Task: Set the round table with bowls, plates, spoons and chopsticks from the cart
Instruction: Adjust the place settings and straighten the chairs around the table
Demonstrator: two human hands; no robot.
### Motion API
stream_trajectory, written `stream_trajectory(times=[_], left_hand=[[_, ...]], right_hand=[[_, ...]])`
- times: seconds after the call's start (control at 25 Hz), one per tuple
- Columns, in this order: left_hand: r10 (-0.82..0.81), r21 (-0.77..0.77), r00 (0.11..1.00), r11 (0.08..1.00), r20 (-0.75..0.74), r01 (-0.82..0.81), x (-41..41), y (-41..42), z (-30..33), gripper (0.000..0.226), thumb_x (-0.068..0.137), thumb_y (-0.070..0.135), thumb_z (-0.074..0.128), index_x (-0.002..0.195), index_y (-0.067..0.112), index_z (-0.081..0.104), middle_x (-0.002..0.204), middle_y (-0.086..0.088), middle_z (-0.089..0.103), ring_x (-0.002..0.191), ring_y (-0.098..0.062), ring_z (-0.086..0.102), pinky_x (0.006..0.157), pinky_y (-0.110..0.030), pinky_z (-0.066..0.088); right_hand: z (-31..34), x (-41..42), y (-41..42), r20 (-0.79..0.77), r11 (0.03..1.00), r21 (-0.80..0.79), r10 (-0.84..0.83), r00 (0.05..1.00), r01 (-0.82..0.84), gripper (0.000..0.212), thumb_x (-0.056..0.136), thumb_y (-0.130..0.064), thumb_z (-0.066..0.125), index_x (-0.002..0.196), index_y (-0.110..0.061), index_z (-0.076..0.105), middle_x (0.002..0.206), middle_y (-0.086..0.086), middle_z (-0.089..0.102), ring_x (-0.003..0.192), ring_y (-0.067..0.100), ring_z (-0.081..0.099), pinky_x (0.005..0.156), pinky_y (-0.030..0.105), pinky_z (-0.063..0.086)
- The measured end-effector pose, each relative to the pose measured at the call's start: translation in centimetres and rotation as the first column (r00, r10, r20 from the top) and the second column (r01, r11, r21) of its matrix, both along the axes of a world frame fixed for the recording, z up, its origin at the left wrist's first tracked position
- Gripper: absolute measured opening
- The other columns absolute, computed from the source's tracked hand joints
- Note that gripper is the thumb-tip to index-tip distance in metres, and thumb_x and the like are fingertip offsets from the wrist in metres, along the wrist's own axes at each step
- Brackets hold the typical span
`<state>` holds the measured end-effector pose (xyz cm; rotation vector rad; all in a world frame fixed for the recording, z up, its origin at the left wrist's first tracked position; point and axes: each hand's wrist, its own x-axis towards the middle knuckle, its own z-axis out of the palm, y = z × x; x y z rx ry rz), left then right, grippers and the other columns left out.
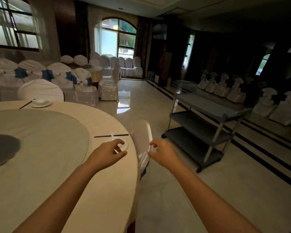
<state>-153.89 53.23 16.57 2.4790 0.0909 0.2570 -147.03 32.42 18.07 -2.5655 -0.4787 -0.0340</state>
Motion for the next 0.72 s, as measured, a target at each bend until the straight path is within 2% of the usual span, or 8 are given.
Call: stream_trajectory(times=[0.2,0.36,0.48,0.6,0.72], left_hand=[[0.106,-0.051,0.994,0.993,-0.039,-0.108,9.1,0.4,-0.5,0.034,0.085,0.040,0.058,0.117,0.030,0.054,0.096,0.008,0.066,0.087,-0.008,0.061,0.083,-0.034,0.052],[0.226,-0.081,0.972,0.970,-0.064,-0.231,14.9,1.1,-2.4,0.030,0.085,0.036,0.058,0.114,0.029,0.055,0.090,0.012,0.064,0.084,-0.005,0.060,0.078,-0.032,0.051],[0.326,-0.093,0.944,0.939,-0.055,-0.330,19.2,0.7,-3.2,0.029,0.085,0.035,0.058,0.114,0.030,0.056,0.090,0.012,0.065,0.083,-0.004,0.060,0.077,-0.030,0.050],[0.469,-0.092,0.882,0.878,-0.031,-0.470,23.2,-0.1,-3.2,0.030,0.086,0.034,0.058,0.115,0.026,0.057,0.093,0.007,0.065,0.084,-0.010,0.061,0.080,-0.030,0.050],[0.616,-0.101,0.786,0.779,-0.057,-0.618,25.9,-0.8,-2.7,0.029,0.086,0.034,0.058,0.114,0.026,0.057,0.092,0.007,0.065,0.081,-0.008,0.060,0.072,-0.023,0.044]], right_hand=[[-0.3,11.0,-1.1,0.000,0.998,0.044,0.044,0.999,-0.044,0.041,0.084,-0.031,0.063,0.124,-0.024,0.054,0.122,0.000,0.057,0.099,0.014,0.057,0.072,0.023,0.044],[-2.2,19.4,-0.3,-0.006,0.991,0.049,0.126,0.992,-0.125,0.040,0.085,-0.031,0.062,0.123,-0.021,0.055,0.121,0.001,0.059,0.098,0.015,0.059,0.072,0.024,0.045],[-2.9,26.4,1.4,0.029,0.965,0.043,0.256,0.966,-0.257,0.035,0.083,-0.030,0.062,0.116,-0.018,0.060,0.116,0.003,0.062,0.096,0.019,0.061,0.076,0.030,0.050],[-2.9,33.5,3.3,0.044,0.915,0.035,0.400,0.915,-0.402,0.035,0.081,-0.027,0.063,0.115,-0.015,0.063,0.115,0.006,0.063,0.100,0.023,0.061,0.083,0.034,0.051],[-2.5,39.3,5.3,0.004,0.855,0.042,0.518,0.856,-0.517,0.035,0.081,-0.026,0.063,0.115,-0.016,0.062,0.114,0.006,0.064,0.097,0.022,0.061,0.080,0.031,0.050]])
